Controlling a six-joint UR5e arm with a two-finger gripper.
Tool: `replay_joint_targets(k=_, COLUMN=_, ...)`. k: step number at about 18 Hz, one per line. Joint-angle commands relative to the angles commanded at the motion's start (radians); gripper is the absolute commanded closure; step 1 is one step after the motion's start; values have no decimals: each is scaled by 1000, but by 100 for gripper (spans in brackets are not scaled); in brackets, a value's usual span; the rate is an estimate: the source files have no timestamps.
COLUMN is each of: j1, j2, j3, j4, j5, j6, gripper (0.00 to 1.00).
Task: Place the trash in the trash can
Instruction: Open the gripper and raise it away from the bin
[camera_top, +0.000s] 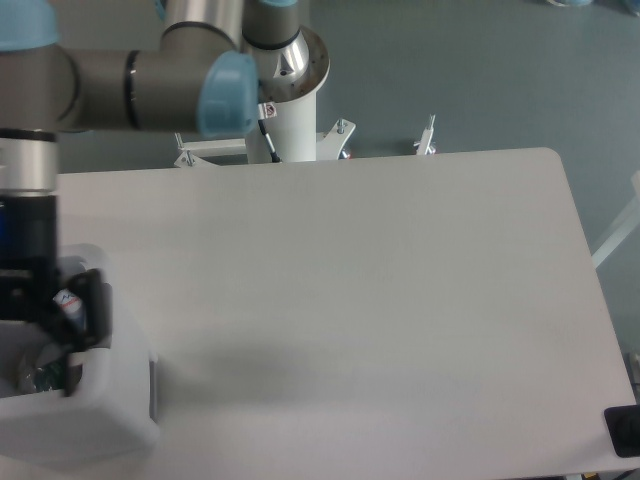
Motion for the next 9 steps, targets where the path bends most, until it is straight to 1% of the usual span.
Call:
replay_joint_targets(k=1, j1=29, j2=0, j3=-2, j4=-3, j5=8, j6=18, gripper=0)
replay_joint_targets(k=3, j1=78, j2=2, j3=-8, j4=-14, j5=22, j6=104, gripper=0)
replay_joint_targets(k=5, j1=117, j2=15, j3=-17, j4=-61, j5=110, j6=240, gripper=0)
replay_joint_targets(k=7, j1=166, j2=52, j3=-64, j4=-156, j5=167, j6=407, gripper=0)
replay_joint_targets(k=9, j1=210, j2=104, j3=-106, j4=-262, j5=174, j6=590, gripper=0)
